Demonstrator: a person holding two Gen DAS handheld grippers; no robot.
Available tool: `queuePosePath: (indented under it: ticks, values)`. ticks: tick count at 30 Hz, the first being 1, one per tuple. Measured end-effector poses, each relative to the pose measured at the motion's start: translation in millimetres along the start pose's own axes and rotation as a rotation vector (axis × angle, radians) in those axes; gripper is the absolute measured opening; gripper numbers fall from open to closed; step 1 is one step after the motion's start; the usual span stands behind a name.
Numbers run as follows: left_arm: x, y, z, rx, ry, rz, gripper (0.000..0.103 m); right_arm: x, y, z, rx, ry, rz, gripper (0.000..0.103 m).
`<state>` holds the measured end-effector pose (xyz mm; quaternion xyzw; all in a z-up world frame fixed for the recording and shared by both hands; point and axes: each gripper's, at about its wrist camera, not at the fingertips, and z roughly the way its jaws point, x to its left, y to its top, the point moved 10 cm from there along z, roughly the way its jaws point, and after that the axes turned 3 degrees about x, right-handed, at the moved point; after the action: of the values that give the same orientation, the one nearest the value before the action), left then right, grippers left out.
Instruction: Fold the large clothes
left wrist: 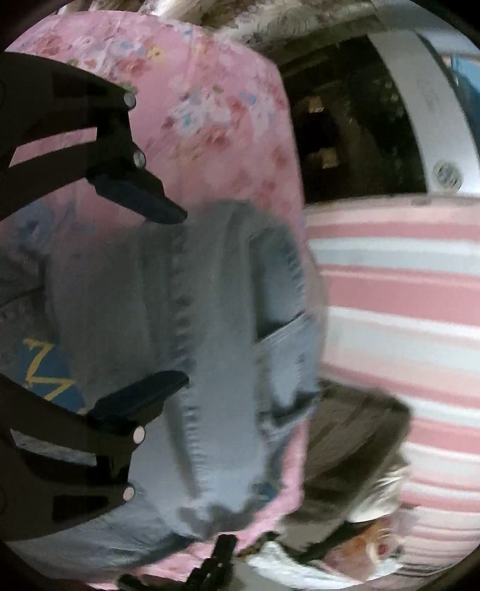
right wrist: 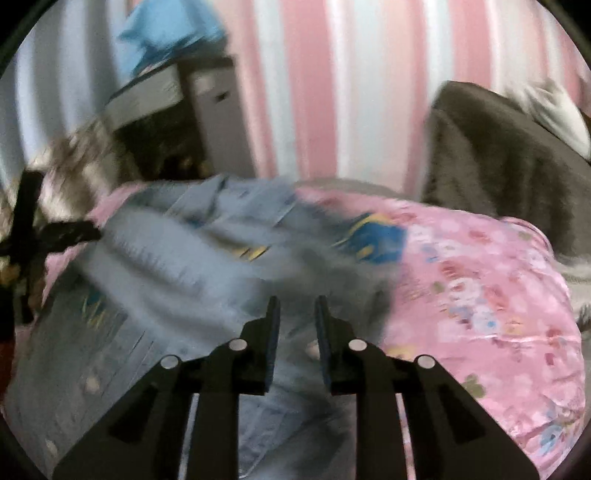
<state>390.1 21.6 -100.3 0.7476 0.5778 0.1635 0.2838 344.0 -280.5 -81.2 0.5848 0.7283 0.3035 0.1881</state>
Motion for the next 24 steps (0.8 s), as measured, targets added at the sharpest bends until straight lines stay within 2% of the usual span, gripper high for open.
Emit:
queuePosePath:
  ticks: [3, 5, 7, 11, 13, 15, 17, 18, 24]
  values:
    - [-2, -14, 20, 0.061, 0.054, 0.041, 0.075, 9, -15, 18, 0.077, -0.007, -0.050, 0.017]
    - [0, -18, 26, 0.079, 0.046, 0.034, 0.075, 6, -18, 25, 0.088, -0.020, -0.055, 0.015]
    - [3, -19, 30, 0.084, 0.034, 0.027, 0.077, 3, -17, 28, 0.095, -0.030, -0.057, 0.010]
    - [3, -21, 31, 0.071, 0.048, 0.040, 0.078, -5, -15, 34, 0.095, -0.043, -0.037, 0.009]
    - [1, -18, 25, 0.057, 0.045, 0.034, 0.077, -7, -11, 32, 0.083, -0.017, -0.009, 0.015]
    - [0, -11, 17, 0.033, 0.029, 0.019, 0.078, -7, -1, 25, 0.042, 0.008, 0.004, 0.016]
    - [-6, 4, 9, -0.009, -0.010, 0.002, 0.089, -10, 10, 24, 0.025, -0.002, 0.007, 0.018]
    - [-8, 10, 9, -0.017, -0.016, -0.004, 0.090, -12, 15, 26, 0.028, -0.018, 0.005, 0.018]
    - [-15, 35, 43, 0.046, -0.005, -0.013, 0.089, -21, 24, 63, 0.116, -0.045, 0.006, 0.018]
